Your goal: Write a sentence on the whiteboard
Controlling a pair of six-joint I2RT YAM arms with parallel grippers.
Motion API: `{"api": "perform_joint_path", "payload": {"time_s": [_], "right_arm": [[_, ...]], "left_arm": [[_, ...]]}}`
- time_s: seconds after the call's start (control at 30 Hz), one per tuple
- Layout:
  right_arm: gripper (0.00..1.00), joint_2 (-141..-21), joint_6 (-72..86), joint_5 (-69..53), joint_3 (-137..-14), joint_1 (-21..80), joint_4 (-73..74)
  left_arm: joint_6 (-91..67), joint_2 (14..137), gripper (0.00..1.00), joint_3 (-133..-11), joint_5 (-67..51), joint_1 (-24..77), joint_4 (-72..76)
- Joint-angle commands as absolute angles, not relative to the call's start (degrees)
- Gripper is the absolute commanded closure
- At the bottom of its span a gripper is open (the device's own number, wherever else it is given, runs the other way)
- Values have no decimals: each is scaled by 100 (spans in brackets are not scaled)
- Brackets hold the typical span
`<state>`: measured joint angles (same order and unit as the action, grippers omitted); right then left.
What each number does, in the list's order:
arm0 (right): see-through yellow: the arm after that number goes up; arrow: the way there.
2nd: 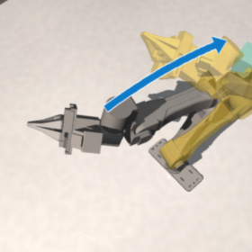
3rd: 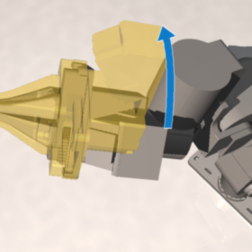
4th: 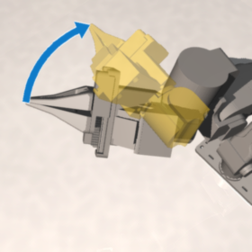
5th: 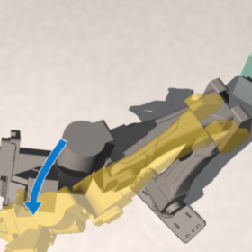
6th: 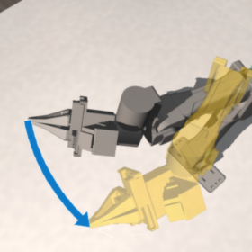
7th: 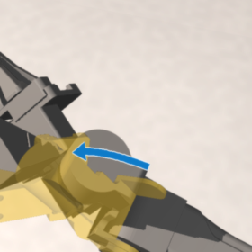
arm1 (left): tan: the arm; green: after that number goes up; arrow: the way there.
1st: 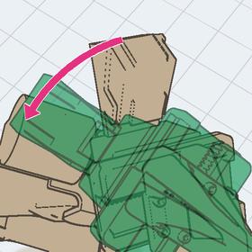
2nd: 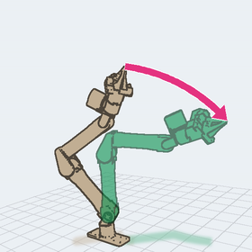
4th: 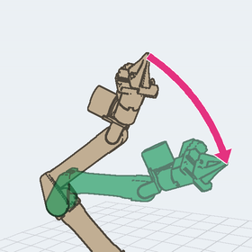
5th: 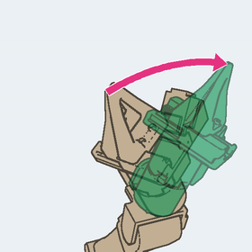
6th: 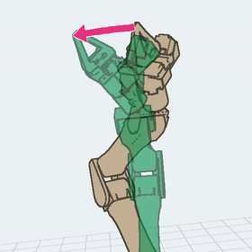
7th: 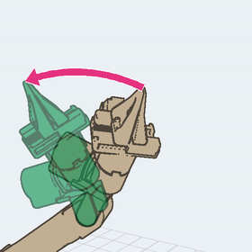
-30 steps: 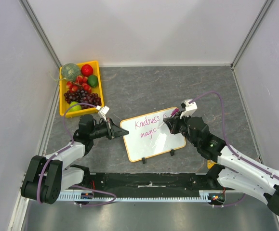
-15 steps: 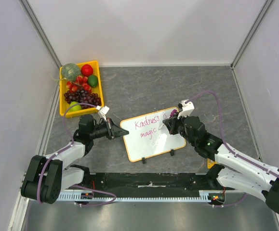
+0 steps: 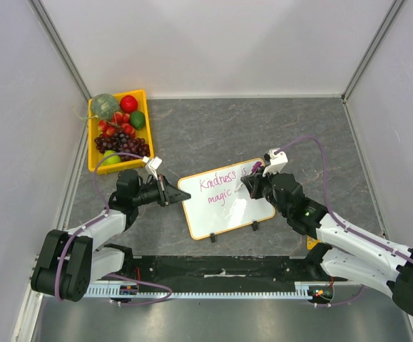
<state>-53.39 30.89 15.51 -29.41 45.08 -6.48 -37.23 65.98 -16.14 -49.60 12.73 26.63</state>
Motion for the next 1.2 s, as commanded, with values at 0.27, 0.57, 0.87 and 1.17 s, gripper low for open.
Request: {"api": "perform_joint_path", "payload": {"time_s": [0.27, 0.57, 0.87, 1.17], "right_arm": [[100, -5440, 2971, 1696, -2777, 4474, -782], [100, -5256, 2935, 1565, -2997, 4465, -660], [100, -4782, 3058, 1494, -3190, 4474, -483], [100, -4588, 3146, 1415, -3217, 4465, -325]], "left_arm": [[-3234, 6741, 98, -1512, -4333, 1318, 2039], [-3243, 6750, 98, -1512, -4324, 1327, 2030], [-3234, 6750, 98, -1529, -4324, 1318, 2013], [-3234, 6627, 95, -1538, -4263, 1310, 1934]]}}
